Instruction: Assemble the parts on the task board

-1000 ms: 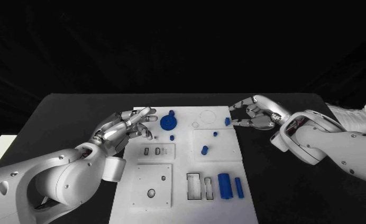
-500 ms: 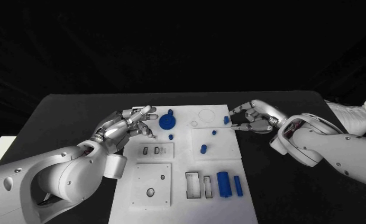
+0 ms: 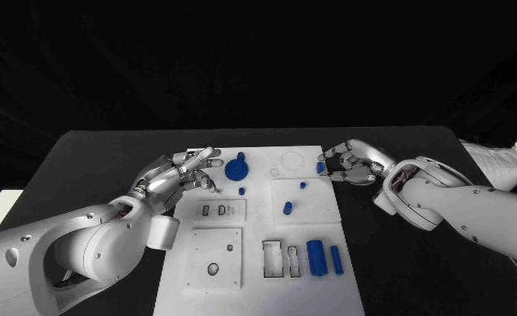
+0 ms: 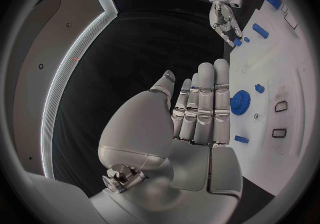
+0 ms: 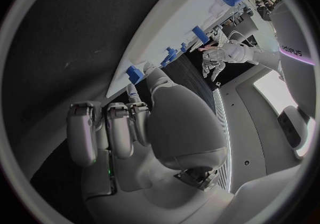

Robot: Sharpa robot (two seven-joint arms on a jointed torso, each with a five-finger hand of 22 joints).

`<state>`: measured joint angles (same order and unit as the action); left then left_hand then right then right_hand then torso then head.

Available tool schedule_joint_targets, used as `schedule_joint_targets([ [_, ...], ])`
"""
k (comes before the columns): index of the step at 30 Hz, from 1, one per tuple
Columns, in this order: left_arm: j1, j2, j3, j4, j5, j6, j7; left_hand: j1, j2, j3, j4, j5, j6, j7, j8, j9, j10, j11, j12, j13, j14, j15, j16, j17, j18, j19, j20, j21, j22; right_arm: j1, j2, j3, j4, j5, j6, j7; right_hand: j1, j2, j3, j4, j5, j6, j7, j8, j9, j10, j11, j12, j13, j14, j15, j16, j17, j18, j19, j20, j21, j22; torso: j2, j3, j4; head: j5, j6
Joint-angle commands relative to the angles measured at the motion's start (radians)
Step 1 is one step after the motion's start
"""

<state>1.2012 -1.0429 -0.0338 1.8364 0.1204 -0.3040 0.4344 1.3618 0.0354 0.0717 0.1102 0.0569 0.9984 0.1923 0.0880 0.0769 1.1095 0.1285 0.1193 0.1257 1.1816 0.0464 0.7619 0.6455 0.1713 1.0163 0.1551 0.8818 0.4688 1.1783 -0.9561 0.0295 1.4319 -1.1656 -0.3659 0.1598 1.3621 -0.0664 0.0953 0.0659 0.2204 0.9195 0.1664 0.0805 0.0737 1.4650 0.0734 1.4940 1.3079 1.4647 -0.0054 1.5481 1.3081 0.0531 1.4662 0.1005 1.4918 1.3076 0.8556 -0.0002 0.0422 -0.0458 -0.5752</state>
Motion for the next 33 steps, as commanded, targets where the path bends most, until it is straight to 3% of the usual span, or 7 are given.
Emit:
schedule_joint_targets([
  [1,0.000,0.002,0.000,0.002,-0.004,0.025,0.006,0.002,0.008,0.001,-0.005,0.002,-0.003,0.004,-0.005,-0.001,-0.007,-0.002,-0.006,0.001,-0.006,0.001,-0.006,0.001,0.012,-0.007,-0.003,0.004,0.000,-0.001,0.007,0.001,-0.005,-0.016,-0.009,-0.032,-0.001,0.013,0.003,0.001,0.000,0.007,0.000,0.000,0.002,0.065,0.004,0.005,0.218,0.098,0.007,0.006,0.228,-0.017,0.023,0.005,0.005,0.093,-0.001,-0.0002,0.0009,0.001,-0.001],
  [18,0.000,0.003,0.000,0.005,-0.004,0.029,0.002,0.002,0.008,0.001,-0.005,0.002,-0.003,0.004,-0.005,-0.001,-0.007,-0.002,-0.006,0.001,-0.006,0.001,-0.006,0.001,0.012,-0.007,-0.003,0.004,0.000,-0.001,0.024,0.002,-0.014,-0.014,-0.007,-0.040,0.005,0.054,0.039,-0.011,-0.008,0.048,-0.007,0.013,0.007,0.073,-0.002,0.018,0.227,0.099,0.003,0.008,0.232,-0.018,0.027,0.002,0.009,0.101,0.000,0.0002,-0.0007,0.001,-0.003],
  [27,0.000,0.002,0.000,0.005,-0.004,0.031,0.000,0.001,0.008,0.001,-0.006,0.002,-0.003,0.004,-0.005,-0.001,-0.007,-0.002,-0.006,0.001,-0.007,0.001,-0.006,0.001,0.012,-0.008,-0.002,0.005,-0.001,-0.001,0.028,0.002,-0.013,-0.014,-0.008,-0.031,0.013,0.076,0.077,-0.028,-0.025,0.096,-0.022,0.028,0.013,0.079,-0.014,0.029,0.233,0.100,-0.008,0.009,0.233,-0.019,0.029,-0.007,0.010,0.104,0.000,0.0008,-0.0007,0.003,-0.003],
  [33,0.000,0.002,0.000,0.005,-0.004,0.031,0.001,0.001,0.008,0.001,-0.006,0.002,-0.003,0.004,-0.005,-0.001,-0.007,-0.002,-0.006,0.001,-0.007,0.001,-0.006,0.001,0.012,-0.008,-0.002,0.005,-0.001,-0.001,0.030,0.003,-0.014,-0.013,-0.017,-0.022,0.017,0.087,0.102,-0.043,-0.034,0.130,-0.034,0.039,0.020,0.087,-0.024,0.042,0.242,0.100,-0.019,0.010,0.236,-0.019,0.030,-0.016,0.011,0.106,0.000,0.0007,-0.0010,-0.003,-0.006],
])
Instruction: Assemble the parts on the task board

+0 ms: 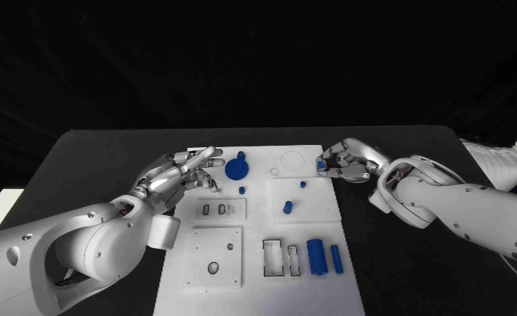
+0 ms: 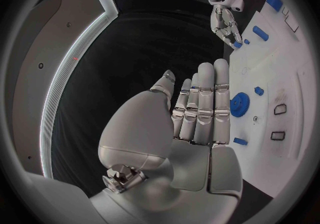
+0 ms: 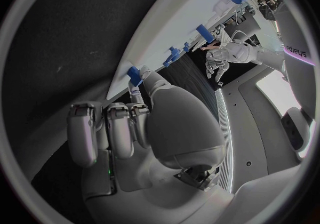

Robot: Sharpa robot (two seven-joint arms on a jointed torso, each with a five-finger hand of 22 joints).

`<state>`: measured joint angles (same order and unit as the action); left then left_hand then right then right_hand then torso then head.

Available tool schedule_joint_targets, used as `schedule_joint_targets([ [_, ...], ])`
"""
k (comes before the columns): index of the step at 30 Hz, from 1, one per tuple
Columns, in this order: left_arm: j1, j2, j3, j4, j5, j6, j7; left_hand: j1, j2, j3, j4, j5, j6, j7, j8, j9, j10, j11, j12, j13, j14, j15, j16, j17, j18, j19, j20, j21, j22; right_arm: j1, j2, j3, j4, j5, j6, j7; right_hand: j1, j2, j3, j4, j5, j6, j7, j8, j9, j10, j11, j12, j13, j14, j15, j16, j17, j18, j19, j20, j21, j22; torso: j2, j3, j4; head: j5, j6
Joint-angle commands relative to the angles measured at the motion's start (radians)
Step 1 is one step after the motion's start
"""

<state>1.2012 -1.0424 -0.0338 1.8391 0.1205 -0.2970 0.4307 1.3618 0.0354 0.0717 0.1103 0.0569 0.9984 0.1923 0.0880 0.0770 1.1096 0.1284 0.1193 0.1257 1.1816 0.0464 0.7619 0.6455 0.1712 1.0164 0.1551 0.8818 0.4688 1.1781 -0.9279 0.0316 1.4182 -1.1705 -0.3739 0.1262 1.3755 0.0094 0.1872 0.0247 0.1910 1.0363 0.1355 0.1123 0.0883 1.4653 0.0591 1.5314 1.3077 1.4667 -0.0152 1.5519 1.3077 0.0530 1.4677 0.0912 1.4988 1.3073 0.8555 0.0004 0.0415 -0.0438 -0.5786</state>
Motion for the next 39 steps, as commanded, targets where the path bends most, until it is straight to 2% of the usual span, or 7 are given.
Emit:
schedule_joint_targets([
  [1,0.000,0.001,0.000,0.003,-0.004,0.024,0.005,0.001,0.008,0.001,-0.006,0.002,-0.003,0.004,-0.005,-0.001,-0.007,-0.002,-0.006,0.001,-0.007,0.001,-0.006,0.001,0.013,-0.008,-0.002,0.005,-0.001,-0.001,0.002,0.000,-0.001,-0.008,-0.009,0.012,0.004,0.011,0.012,-0.003,-0.004,0.015,-0.004,0.008,0.006,0.087,-0.011,0.005,0.242,0.098,-0.010,0.006,0.236,-0.019,0.028,-0.007,0.004,0.107,0.000,-0.0003,-0.0003,-0.006,-0.003],
  [10,0.000,-0.001,0.000,0.003,-0.004,0.022,0.009,0.001,0.008,0.001,-0.006,0.002,-0.003,0.004,-0.005,-0.001,-0.007,-0.002,-0.006,0.001,-0.007,0.001,-0.006,0.001,0.013,-0.008,-0.002,0.005,-0.001,-0.001,0.005,0.004,0.010,-0.005,-0.051,0.016,0.004,0.013,0.030,-0.018,0.000,0.039,-0.014,0.017,0.012,0.090,-0.020,0.010,0.245,0.099,-0.017,0.007,0.239,-0.020,0.030,-0.015,0.006,0.110,-0.001,0.0004,0.0000,-0.001,-0.004],
  [19,0.000,-0.003,0.000,-0.003,-0.004,0.019,0.013,0.001,0.008,0.001,-0.006,0.002,-0.003,0.004,-0.006,-0.001,-0.007,-0.002,-0.006,0.001,-0.007,0.001,-0.006,0.001,0.013,-0.009,-0.002,0.005,-0.001,0.021,-0.002,0.023,0.115,-0.001,-0.080,-0.031,-0.011,0.014,0.036,-0.016,0.001,0.043,-0.016,0.016,0.013,0.091,-0.022,0.011,0.246,0.099,-0.019,0.008,0.240,-0.021,0.032,-0.018,0.007,0.114,-0.004,-0.0042,0.0024,0.006,-0.001],
  [25,0.001,-0.001,0.001,-0.039,-0.003,0.011,0.025,0.001,0.008,0.001,-0.006,0.002,-0.003,0.004,-0.006,-0.001,-0.007,-0.002,-0.006,0.001,-0.007,0.001,-0.007,0.001,0.013,-0.009,-0.002,0.005,-0.001,0.040,0.036,0.024,0.185,-0.013,-0.079,-0.064,-0.020,0.018,0.042,-0.015,-0.012,0.040,-0.016,0.013,0.012,0.087,-0.023,0.004,0.242,0.099,-0.020,0.008,0.240,-0.021,0.033,-0.019,0.008,0.115,-0.014,-0.0140,0.0109,0.007,-0.007],
  [29,0.001,0.000,0.001,-0.055,0.000,0.011,0.030,0.001,0.008,0.001,-0.006,0.002,-0.003,0.004,-0.006,-0.001,-0.007,-0.002,-0.006,0.001,-0.007,0.001,-0.007,0.001,0.013,-0.009,-0.002,0.005,-0.001,0.042,0.085,0.012,0.188,-0.034,-0.068,-0.099,-0.027,0.017,0.043,-0.014,-0.019,0.039,-0.016,0.012,0.012,0.086,-0.023,0.002,0.241,0.099,-0.019,0.007,0.239,-0.021,0.032,-0.019,0.008,0.115,-0.020,-0.0243,0.0176,0.014,-0.016],
  [37,0.001,0.001,0.001,-0.065,0.006,0.012,0.034,0.001,0.008,0.001,-0.006,0.002,-0.003,0.004,-0.006,-0.001,-0.007,-0.002,-0.006,0.001,-0.007,0.001,-0.007,0.001,0.013,-0.009,-0.002,0.005,-0.001,0.012,0.192,-0.008,0.162,-0.093,-0.034,-0.142,-0.028,0.017,0.043,-0.013,-0.020,0.039,-0.016,0.012,0.012,0.084,-0.023,-0.002,0.238,0.098,-0.019,0.006,0.237,-0.021,0.032,-0.019,0.007,0.114,-0.025,-0.0327,0.0290,0.058,-0.046],
  [39,0.001,0.000,0.001,-0.066,0.008,0.012,0.035,0.001,0.008,0.001,-0.006,0.002,-0.003,0.004,-0.006,-0.001,-0.007,-0.002,-0.006,0.002,-0.007,0.001,-0.007,0.001,0.013,-0.009,-0.002,0.005,-0.001,0.003,0.217,-0.013,0.155,-0.110,-0.024,-0.149,-0.029,0.018,0.045,-0.014,-0.020,0.039,-0.016,0.012,0.012,0.083,-0.023,-0.004,0.237,0.098,-0.019,0.006,0.237,-0.021,0.032,-0.019,0.007,0.114,-0.024,-0.0315,0.0273,0.067,-0.050],
])
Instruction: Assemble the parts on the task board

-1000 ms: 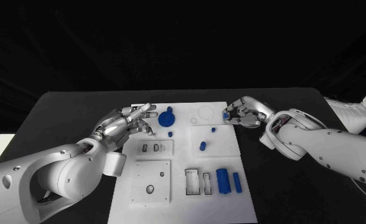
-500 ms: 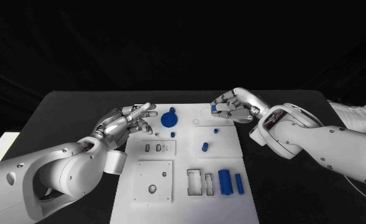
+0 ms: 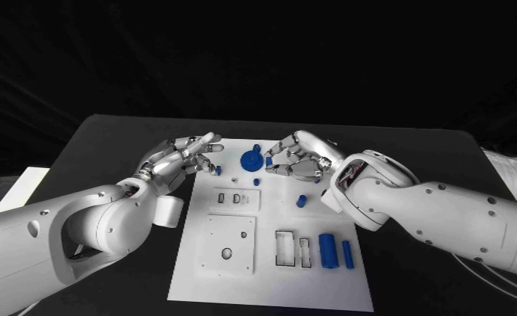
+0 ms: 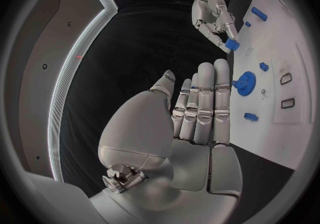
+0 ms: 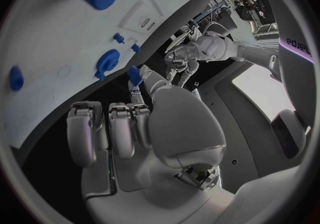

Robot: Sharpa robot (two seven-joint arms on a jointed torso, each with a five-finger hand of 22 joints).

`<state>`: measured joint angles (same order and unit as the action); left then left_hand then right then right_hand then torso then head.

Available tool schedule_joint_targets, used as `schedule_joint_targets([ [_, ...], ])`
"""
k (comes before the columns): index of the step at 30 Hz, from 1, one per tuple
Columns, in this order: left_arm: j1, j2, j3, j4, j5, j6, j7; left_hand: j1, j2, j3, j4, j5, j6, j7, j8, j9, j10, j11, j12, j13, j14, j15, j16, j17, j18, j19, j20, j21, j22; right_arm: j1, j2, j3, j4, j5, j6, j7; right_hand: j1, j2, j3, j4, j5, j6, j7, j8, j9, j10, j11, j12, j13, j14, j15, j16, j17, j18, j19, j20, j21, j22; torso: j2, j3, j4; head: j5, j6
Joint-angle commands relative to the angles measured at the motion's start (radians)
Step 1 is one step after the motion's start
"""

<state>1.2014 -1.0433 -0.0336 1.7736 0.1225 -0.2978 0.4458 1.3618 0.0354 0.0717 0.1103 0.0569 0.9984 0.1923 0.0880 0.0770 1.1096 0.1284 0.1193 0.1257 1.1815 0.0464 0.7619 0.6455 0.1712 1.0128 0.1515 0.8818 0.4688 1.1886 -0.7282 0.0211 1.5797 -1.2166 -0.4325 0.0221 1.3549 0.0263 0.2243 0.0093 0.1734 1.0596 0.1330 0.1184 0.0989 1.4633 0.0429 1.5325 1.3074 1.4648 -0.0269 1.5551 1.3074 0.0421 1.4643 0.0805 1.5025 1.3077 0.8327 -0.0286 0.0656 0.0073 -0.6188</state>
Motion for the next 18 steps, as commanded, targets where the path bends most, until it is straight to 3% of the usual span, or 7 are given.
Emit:
schedule_joint_targets([
  [1,0.001,0.001,0.000,-0.001,0.007,0.013,0.020,0.001,0.008,0.001,-0.006,0.002,-0.003,0.004,-0.006,-0.001,-0.007,-0.002,-0.006,0.002,-0.007,0.001,-0.007,0.001,0.013,-0.005,0.002,0.005,-0.001,-0.010,0.029,-0.005,-0.010,-0.072,0.039,-0.049,-0.008,0.002,0.010,0.001,-0.003,0.015,-0.014,0.005,0.002,0.084,-0.007,-0.006,0.237,0.100,-0.007,0.003,0.238,-0.010,0.035,-0.008,0.003,0.114,-0.002,-0.0031,0.0038,0.018,-0.012],
  [8,0.001,0.001,0.001,-0.002,0.012,0.013,0.020,0.001,0.008,0.001,-0.006,0.002,-0.003,0.004,-0.006,-0.001,-0.007,-0.002,-0.006,0.002,-0.007,0.001,-0.007,0.001,0.013,-0.005,0.002,0.005,-0.001,-0.024,0.092,-0.019,-0.026,-0.122,0.073,-0.087,-0.008,0.002,0.012,-0.001,-0.005,0.014,-0.014,0.004,0.002,0.083,-0.007,-0.009,0.236,0.100,-0.008,0.002,0.235,-0.010,0.035,-0.008,0.003,0.113,-0.001,-0.0043,0.0032,0.027,-0.020],
  [15,0.001,0.002,0.001,0.000,0.013,0.014,0.020,0.001,0.008,0.001,-0.006,0.002,-0.003,0.004,-0.006,-0.001,-0.007,-0.002,-0.006,0.002,-0.007,0.001,-0.007,0.001,0.013,-0.005,0.002,0.005,-0.001,-0.035,0.118,-0.023,-0.038,-0.154,0.089,-0.131,-0.010,-0.001,0.011,-0.002,-0.006,0.014,-0.013,0.004,0.002,0.083,-0.007,-0.008,0.236,0.099,-0.007,0.001,0.234,-0.010,0.035,-0.009,0.003,0.113,0.000,-0.0022,-0.0008,0.033,-0.026],
  [18,0.001,0.003,0.001,0.001,0.013,0.014,0.019,0.001,0.008,0.001,-0.006,0.002,-0.003,0.004,-0.006,-0.001,-0.007,-0.002,-0.006,0.002,-0.007,0.001,-0.007,0.001,0.013,-0.005,0.002,0.005,-0.001,-0.039,0.126,-0.024,-0.042,-0.161,0.100,-0.144,-0.010,-0.001,0.011,-0.002,-0.006,0.014,-0.013,0.004,0.002,0.083,-0.007,-0.008,0.236,0.099,-0.007,0.001,0.234,-0.010,0.035,-0.009,0.003,0.113,0.000,-0.0015,0.0009,0.036,-0.031],
])
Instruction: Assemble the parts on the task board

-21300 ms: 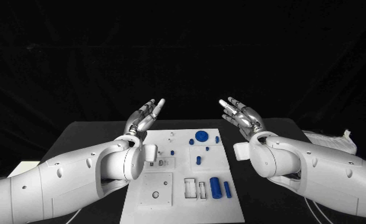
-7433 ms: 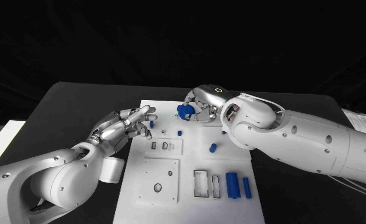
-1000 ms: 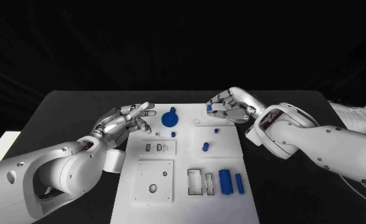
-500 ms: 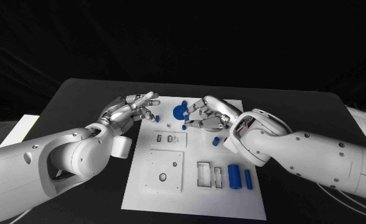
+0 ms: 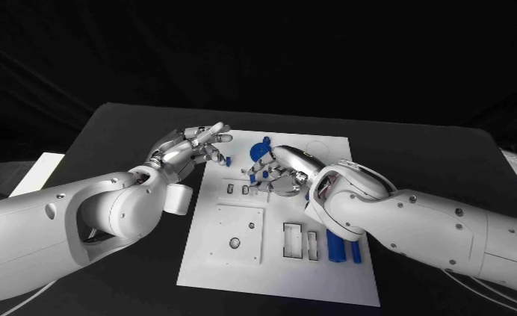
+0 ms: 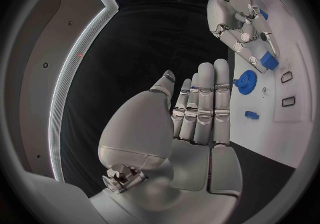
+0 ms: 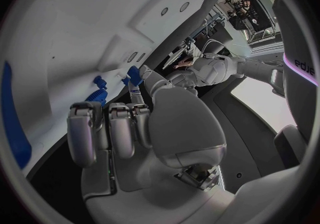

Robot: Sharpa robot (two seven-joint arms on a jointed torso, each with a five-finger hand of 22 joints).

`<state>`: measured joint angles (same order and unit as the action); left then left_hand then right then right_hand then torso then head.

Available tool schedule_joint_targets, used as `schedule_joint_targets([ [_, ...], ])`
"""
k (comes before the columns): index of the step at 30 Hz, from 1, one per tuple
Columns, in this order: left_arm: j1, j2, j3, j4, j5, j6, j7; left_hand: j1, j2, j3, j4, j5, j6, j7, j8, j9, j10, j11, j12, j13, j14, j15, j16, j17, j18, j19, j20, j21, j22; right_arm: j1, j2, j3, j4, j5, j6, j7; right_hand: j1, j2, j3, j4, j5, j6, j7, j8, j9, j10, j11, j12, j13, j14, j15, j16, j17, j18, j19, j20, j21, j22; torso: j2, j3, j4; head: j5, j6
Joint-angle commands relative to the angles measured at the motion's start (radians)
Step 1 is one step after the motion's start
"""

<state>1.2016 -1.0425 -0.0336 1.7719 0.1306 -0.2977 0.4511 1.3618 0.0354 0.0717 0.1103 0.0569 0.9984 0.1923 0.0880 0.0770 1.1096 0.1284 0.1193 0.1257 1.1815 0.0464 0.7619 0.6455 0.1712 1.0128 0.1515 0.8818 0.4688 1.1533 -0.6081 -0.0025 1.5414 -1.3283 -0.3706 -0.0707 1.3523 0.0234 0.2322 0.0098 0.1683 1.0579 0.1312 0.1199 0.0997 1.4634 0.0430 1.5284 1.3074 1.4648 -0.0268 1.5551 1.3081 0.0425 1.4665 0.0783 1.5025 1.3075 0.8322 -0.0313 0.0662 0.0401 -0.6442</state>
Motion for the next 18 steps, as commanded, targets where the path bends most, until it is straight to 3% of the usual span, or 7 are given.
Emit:
schedule_joint_targets([
  [1,0.001,0.003,0.001,0.004,0.005,0.014,0.014,0.001,0.008,0.001,-0.006,0.002,-0.003,0.004,-0.006,-0.001,-0.007,-0.002,-0.006,0.002,-0.007,0.001,-0.007,0.001,0.013,-0.005,0.002,0.005,0.000,-0.005,0.008,0.000,-0.006,-0.051,0.043,-0.055,-0.008,0.002,0.003,-0.002,-0.001,0.015,-0.011,0.002,0.001,0.083,-0.007,-0.004,0.236,0.099,-0.008,0.001,0.233,-0.010,0.033,-0.006,0.003,0.113,0.000,0.0012,0.0002,0.003,-0.006],
  [18,0.001,0.007,0.001,0.015,0.005,0.017,0.012,0.001,0.008,0.001,-0.006,0.002,-0.003,0.004,-0.006,-0.001,-0.007,-0.002,-0.006,0.002,-0.007,0.001,-0.007,0.001,0.013,-0.005,0.002,0.005,0.000,-0.009,0.029,-0.001,-0.020,-0.087,0.094,-0.089,-0.016,-0.008,0.002,-0.005,-0.003,0.015,-0.010,0.001,0.001,0.080,-0.006,-0.010,0.233,0.098,-0.007,-0.001,0.229,-0.010,0.032,-0.006,0.002,0.111,0.000,0.0011,0.0007,0.008,-0.015],
])
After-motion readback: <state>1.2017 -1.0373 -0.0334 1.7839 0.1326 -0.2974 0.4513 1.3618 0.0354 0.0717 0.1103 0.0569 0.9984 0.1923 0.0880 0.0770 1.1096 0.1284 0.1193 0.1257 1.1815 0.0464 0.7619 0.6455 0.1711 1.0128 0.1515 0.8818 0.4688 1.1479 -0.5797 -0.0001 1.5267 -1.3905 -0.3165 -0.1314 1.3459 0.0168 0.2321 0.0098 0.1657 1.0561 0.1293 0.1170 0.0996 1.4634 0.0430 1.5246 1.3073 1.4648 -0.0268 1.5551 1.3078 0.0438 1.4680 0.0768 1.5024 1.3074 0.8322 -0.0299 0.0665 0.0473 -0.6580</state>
